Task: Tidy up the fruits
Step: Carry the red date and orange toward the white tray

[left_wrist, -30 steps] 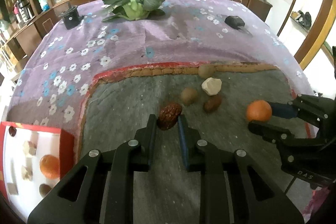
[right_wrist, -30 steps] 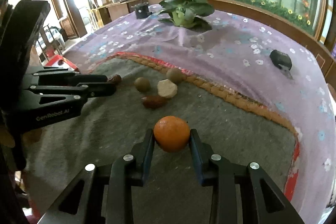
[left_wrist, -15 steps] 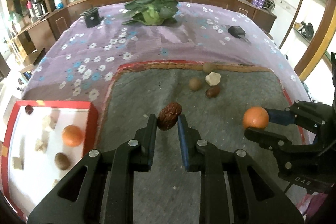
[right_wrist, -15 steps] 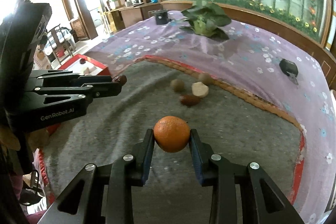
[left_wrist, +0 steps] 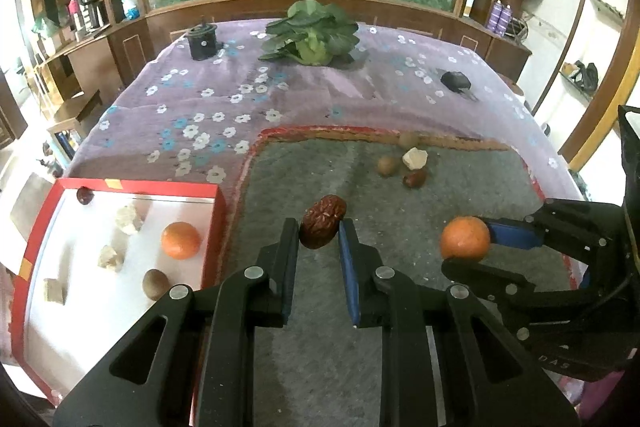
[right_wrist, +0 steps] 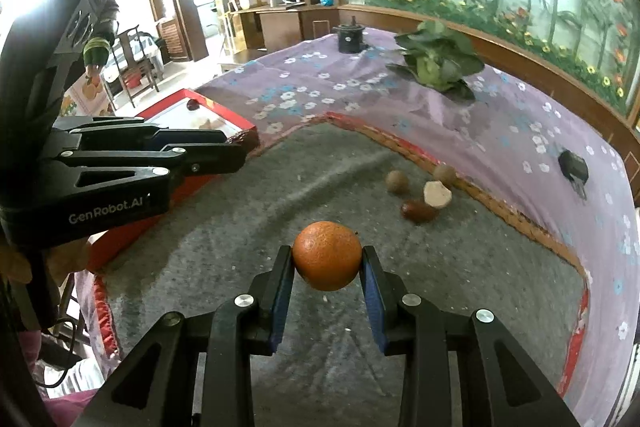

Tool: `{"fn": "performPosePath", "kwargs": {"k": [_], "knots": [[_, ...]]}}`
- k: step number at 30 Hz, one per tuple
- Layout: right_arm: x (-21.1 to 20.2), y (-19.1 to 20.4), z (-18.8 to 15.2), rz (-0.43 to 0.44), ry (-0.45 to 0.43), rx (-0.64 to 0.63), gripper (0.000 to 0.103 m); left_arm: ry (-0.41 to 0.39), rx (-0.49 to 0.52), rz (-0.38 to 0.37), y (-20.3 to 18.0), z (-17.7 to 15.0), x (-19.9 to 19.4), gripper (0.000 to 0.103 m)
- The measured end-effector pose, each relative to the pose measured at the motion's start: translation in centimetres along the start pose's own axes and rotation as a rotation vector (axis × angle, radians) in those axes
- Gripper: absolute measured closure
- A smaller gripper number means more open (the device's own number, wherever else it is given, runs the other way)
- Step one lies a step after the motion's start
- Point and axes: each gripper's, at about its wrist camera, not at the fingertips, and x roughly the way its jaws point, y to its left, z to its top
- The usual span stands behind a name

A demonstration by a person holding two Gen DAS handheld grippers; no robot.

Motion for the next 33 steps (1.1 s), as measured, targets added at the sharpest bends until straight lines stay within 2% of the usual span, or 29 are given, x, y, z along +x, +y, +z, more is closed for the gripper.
{"fn": "performPosePath", "kwargs": {"k": [7,14,28,33], "knots": [[0.2,1.9,0.8,0.032,-0.005,-0.029,0.071,-0.01,-0.04,0.006,2.0,-0.5,-1.0,0.084],[0.9,4.0,1.8,0.072,-0.008,-0.051,0.071,-0.013,-0.11,0.004,5.9,-1.3,-2.4,0.084],[3.5,9.6,4.5,0.181,-0.002,-0.126,0.071,-0.03,-0.235,0.139,13.9,-4.3,-5.5,0.083],[4.7,11.6,5.2,0.221,0.012,-0.146,0.071,-0.008,-0.272,0.18,16.0,-5.8,-5.6,0.083]]}}
